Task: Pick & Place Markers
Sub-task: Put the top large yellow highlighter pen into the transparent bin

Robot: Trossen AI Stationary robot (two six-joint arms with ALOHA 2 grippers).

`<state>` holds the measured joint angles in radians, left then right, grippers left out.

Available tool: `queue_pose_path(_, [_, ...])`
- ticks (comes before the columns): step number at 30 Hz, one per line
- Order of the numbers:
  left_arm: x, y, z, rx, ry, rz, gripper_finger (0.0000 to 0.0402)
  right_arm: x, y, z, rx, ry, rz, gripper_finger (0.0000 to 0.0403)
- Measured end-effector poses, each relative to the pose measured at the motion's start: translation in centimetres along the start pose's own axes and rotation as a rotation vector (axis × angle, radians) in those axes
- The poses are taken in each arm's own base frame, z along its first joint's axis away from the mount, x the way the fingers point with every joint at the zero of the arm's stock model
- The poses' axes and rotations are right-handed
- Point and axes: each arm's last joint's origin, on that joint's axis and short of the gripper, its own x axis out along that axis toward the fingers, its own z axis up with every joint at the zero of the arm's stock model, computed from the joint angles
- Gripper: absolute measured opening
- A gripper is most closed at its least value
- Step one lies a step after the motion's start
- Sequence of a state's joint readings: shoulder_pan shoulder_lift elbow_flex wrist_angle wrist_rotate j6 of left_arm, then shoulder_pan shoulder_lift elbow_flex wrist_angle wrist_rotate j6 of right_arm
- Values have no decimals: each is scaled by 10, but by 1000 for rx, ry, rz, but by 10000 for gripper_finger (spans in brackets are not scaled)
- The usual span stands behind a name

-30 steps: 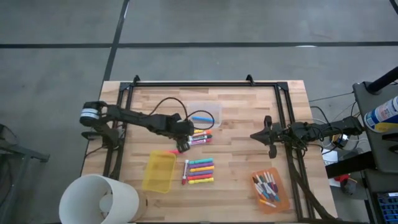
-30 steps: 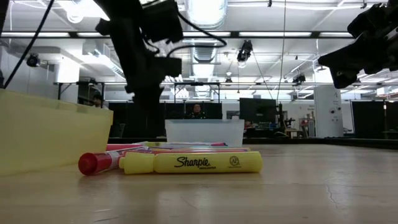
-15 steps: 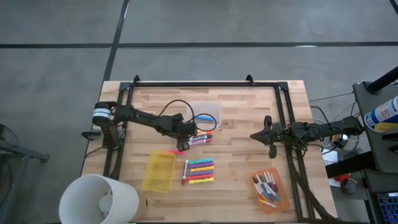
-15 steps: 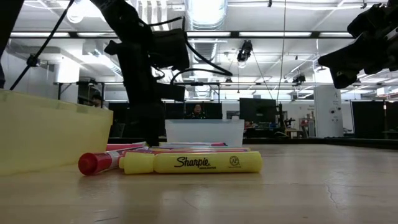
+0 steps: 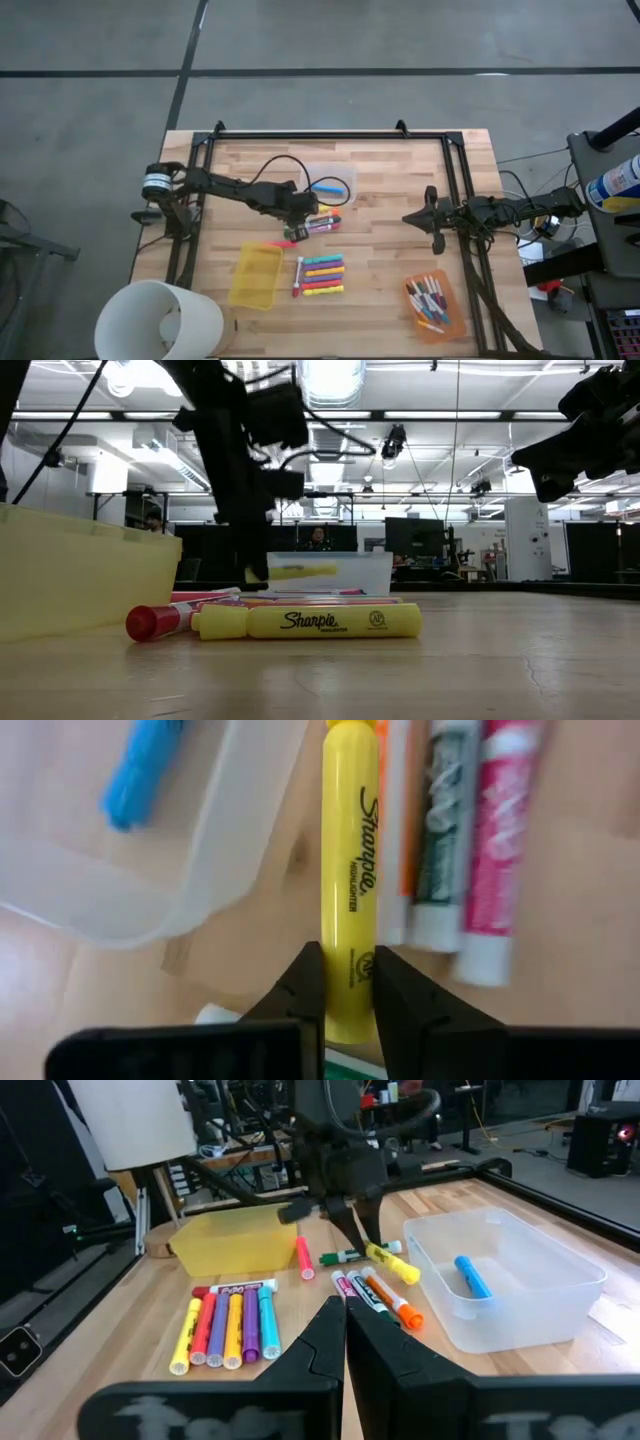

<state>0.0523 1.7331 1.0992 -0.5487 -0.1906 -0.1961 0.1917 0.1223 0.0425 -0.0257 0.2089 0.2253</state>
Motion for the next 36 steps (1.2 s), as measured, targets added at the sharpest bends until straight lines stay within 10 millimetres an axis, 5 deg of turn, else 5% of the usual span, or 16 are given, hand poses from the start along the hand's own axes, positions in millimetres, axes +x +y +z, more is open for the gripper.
queue_pose_path(13, [-50,-9,43,75,-74,-69,48,0,0,0,0,0,0,9])
queue_pose_path(19, [-65,8,62,155,-149,53,48,0,0,0,0,0,0,9])
queue_pose_path(28, [-44,60,63,75,-89,102,48,0,0,0,0,0,0,9])
queue_pose_path(36, [-27,66,61,34,-59,120,119,0,0,0,0,0,0,9])
